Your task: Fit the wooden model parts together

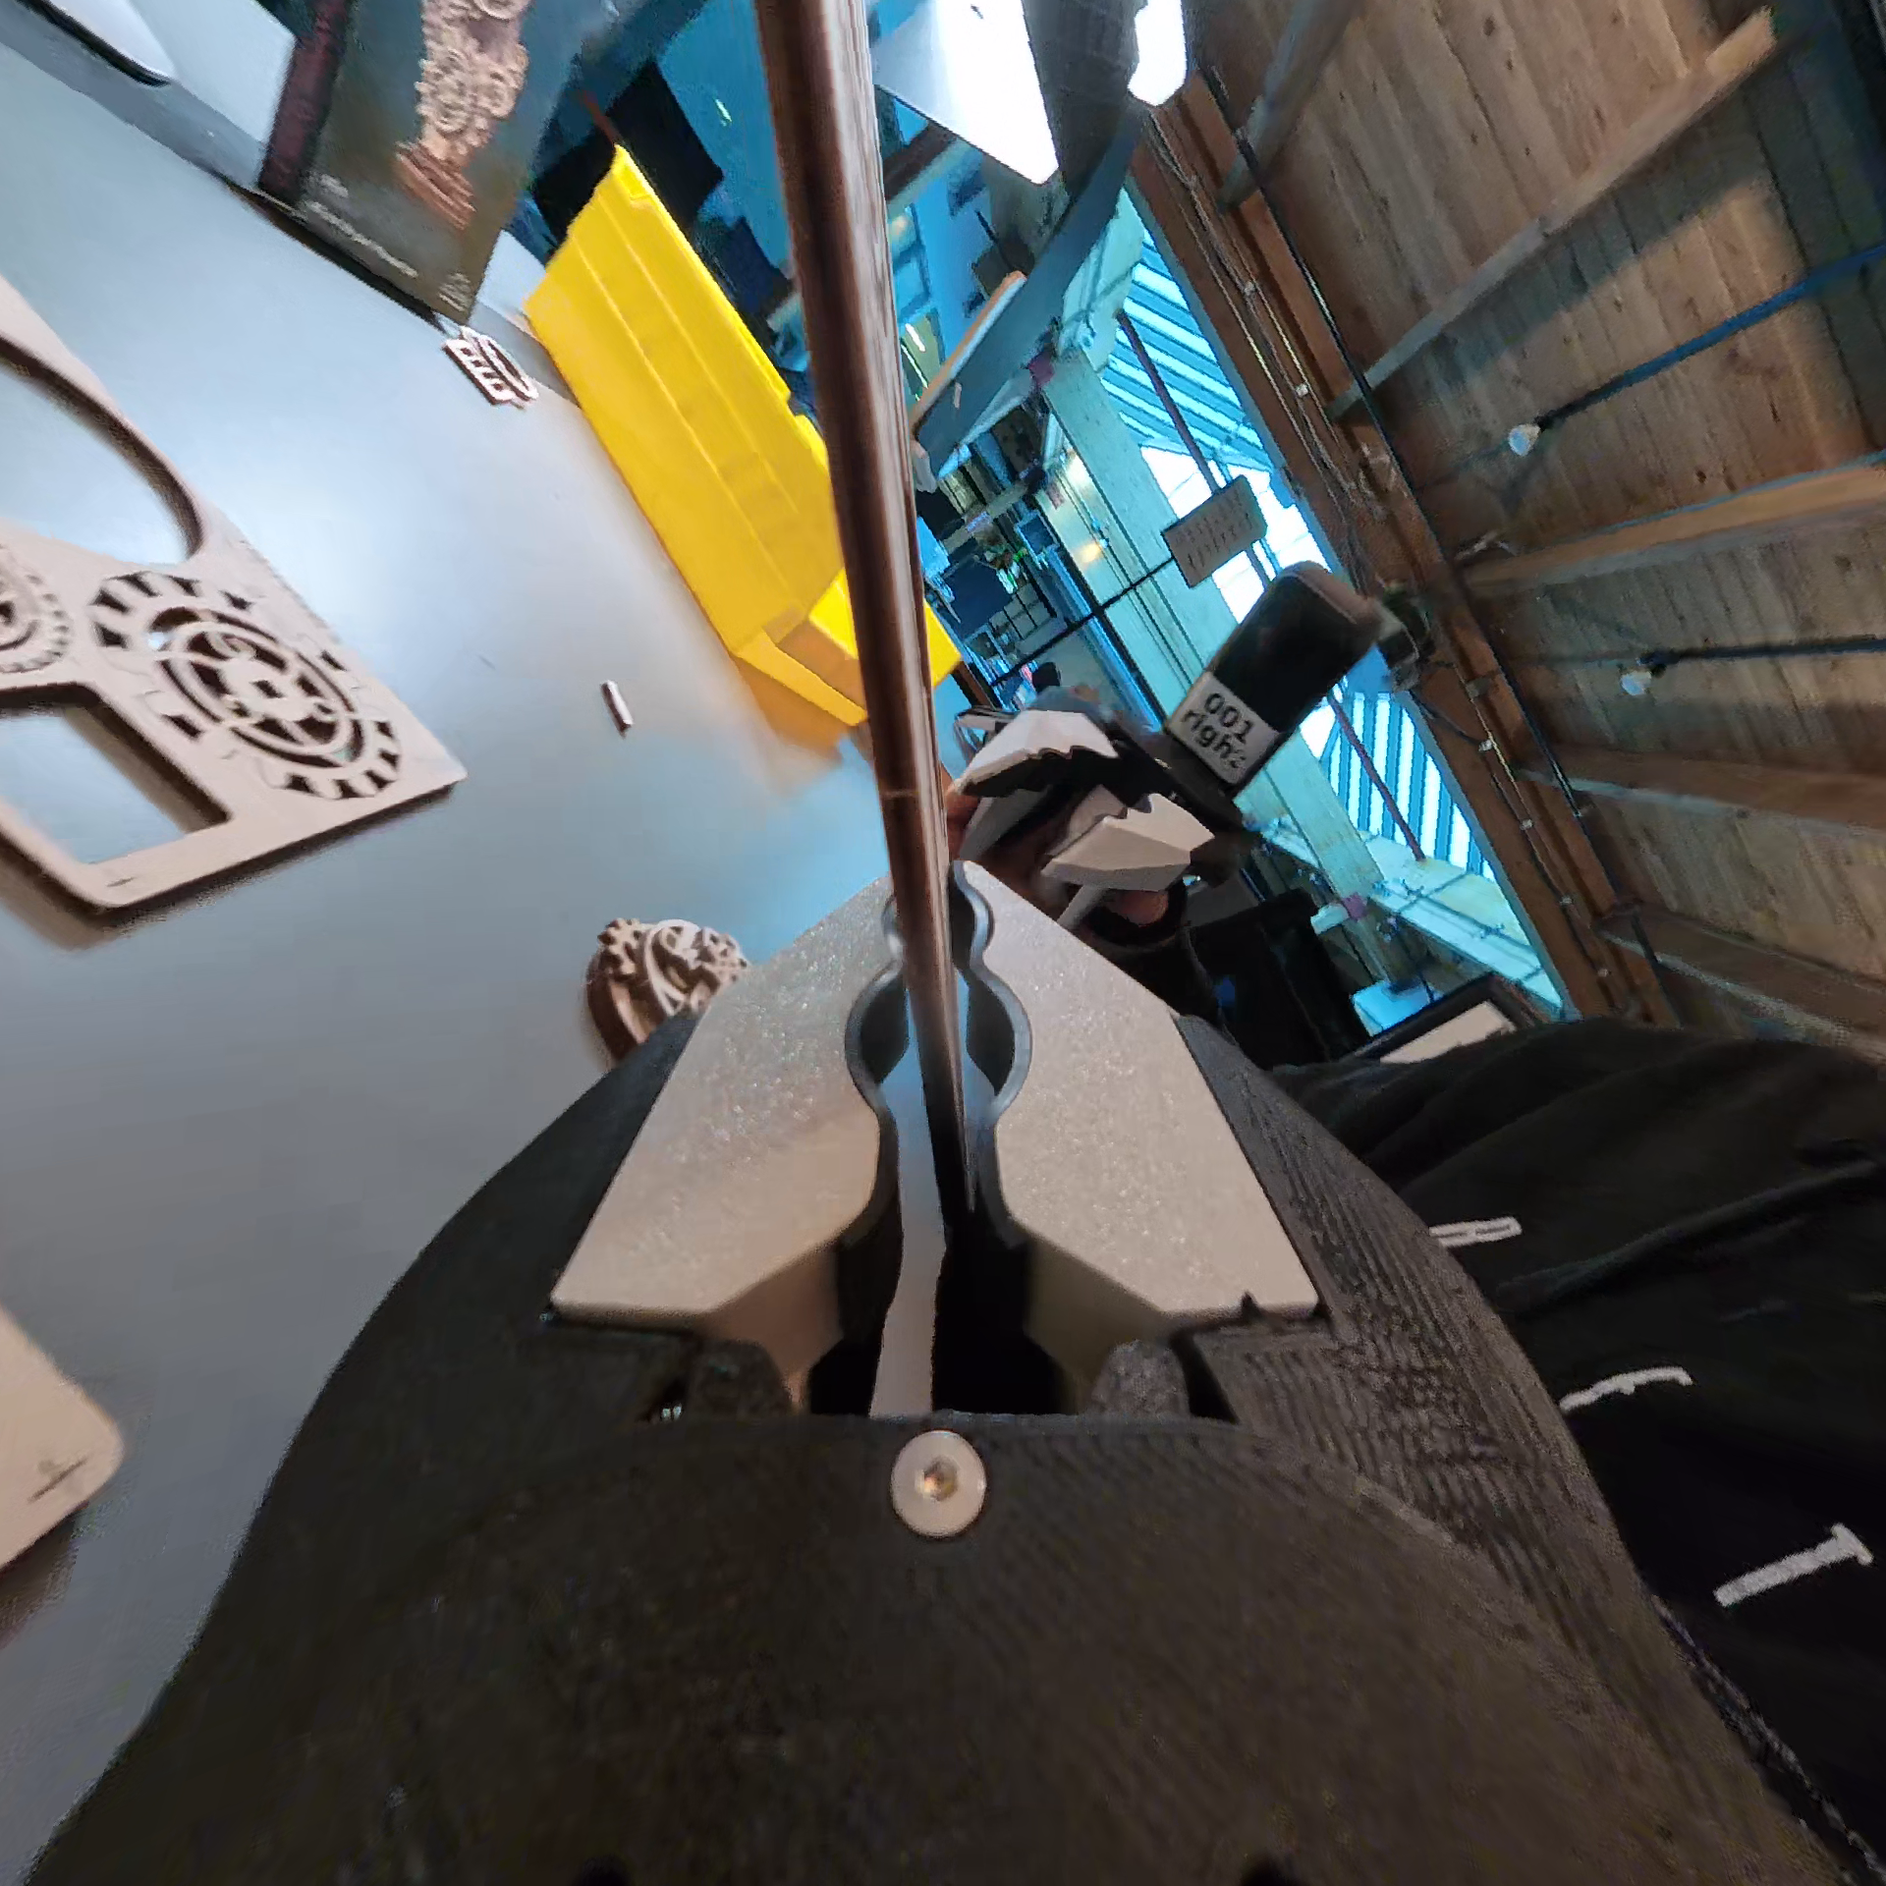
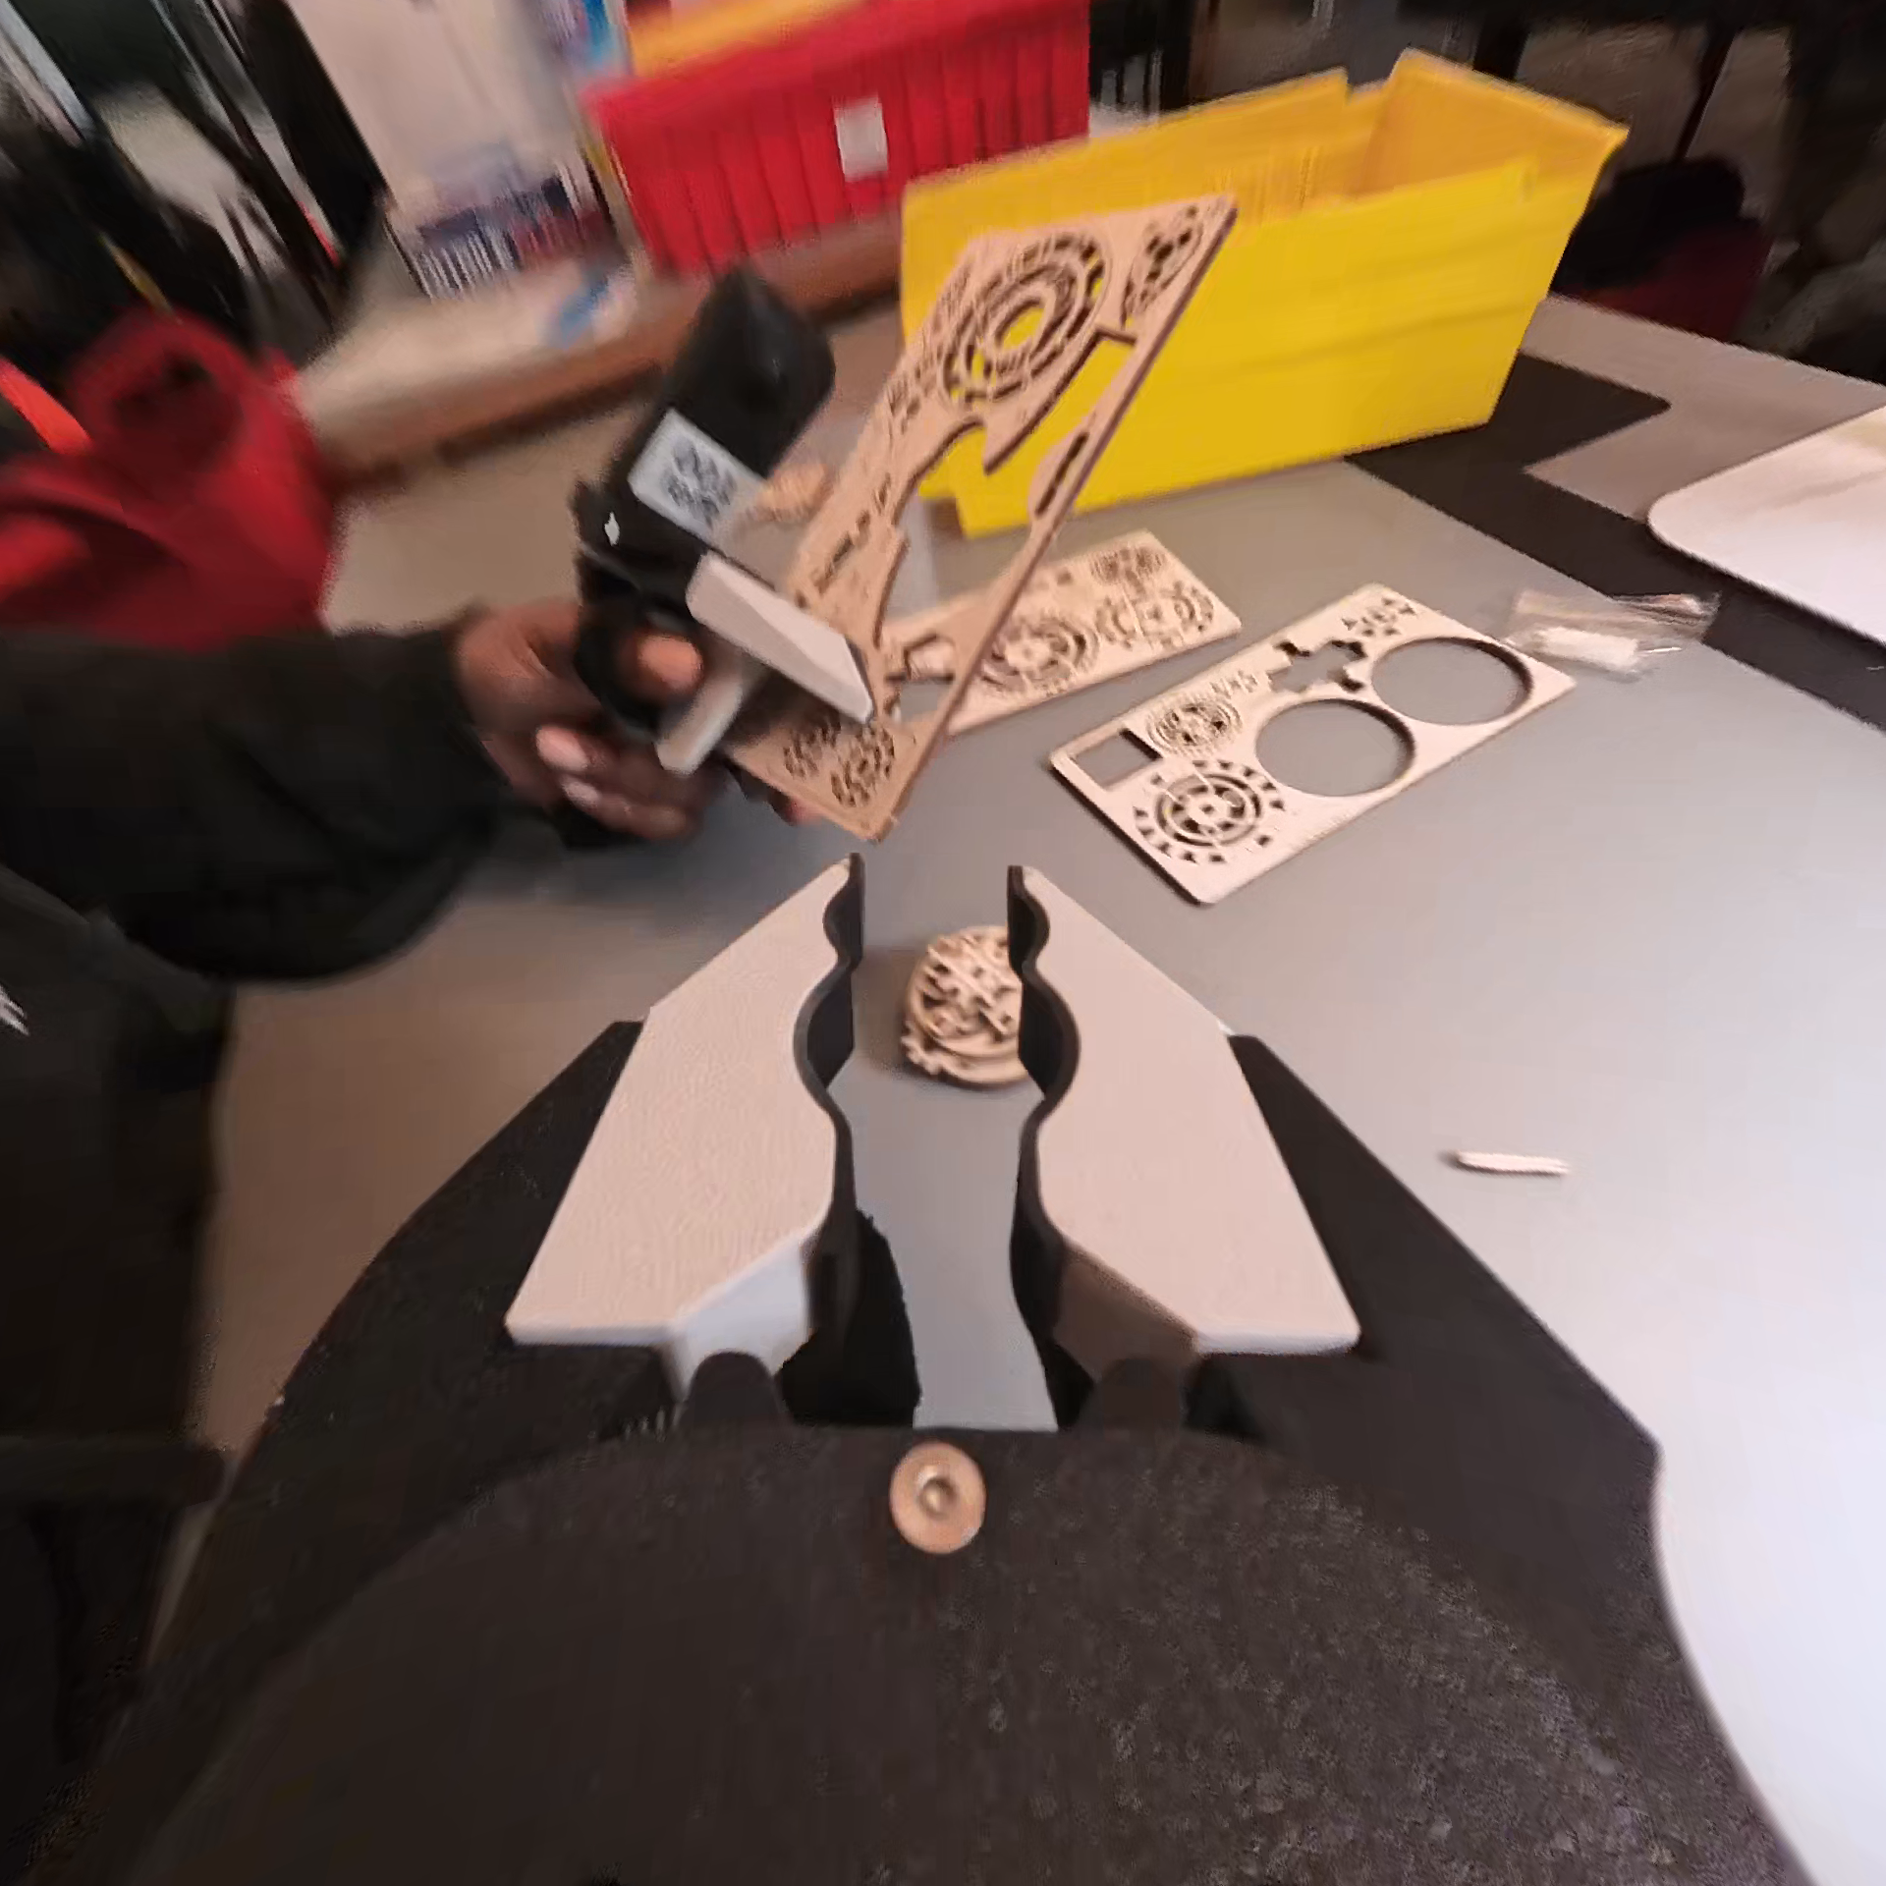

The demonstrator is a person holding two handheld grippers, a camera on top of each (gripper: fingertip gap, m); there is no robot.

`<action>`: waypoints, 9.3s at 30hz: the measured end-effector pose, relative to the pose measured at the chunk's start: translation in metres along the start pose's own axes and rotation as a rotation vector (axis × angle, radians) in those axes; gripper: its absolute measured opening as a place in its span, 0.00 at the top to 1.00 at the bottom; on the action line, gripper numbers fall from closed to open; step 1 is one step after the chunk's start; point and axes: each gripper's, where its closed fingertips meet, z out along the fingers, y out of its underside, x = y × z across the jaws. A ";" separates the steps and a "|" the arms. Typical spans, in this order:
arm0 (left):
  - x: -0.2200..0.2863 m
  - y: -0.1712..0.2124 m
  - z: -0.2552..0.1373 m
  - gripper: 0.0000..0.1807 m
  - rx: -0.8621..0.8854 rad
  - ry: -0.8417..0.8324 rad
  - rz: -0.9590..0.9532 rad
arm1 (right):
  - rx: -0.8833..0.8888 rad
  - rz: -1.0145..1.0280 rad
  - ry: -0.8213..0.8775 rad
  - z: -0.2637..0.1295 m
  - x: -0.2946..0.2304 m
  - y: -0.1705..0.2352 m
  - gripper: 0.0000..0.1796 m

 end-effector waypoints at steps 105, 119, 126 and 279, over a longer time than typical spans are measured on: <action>0.036 -0.023 -0.007 0.91 0.097 0.178 0.116 | 0.456 0.526 -0.358 0.006 -0.018 -0.037 1.00; 0.037 -0.022 -0.007 0.99 0.103 0.112 0.209 | 0.437 0.579 -0.350 0.008 -0.014 -0.028 1.00; 0.038 -0.025 -0.010 1.00 0.114 0.119 0.191 | 0.312 0.490 -0.371 0.018 -0.030 -0.013 0.99; -0.002 0.022 -0.174 0.99 -0.305 -0.442 -0.045 | -0.138 -0.005 0.175 -0.067 0.018 0.062 0.77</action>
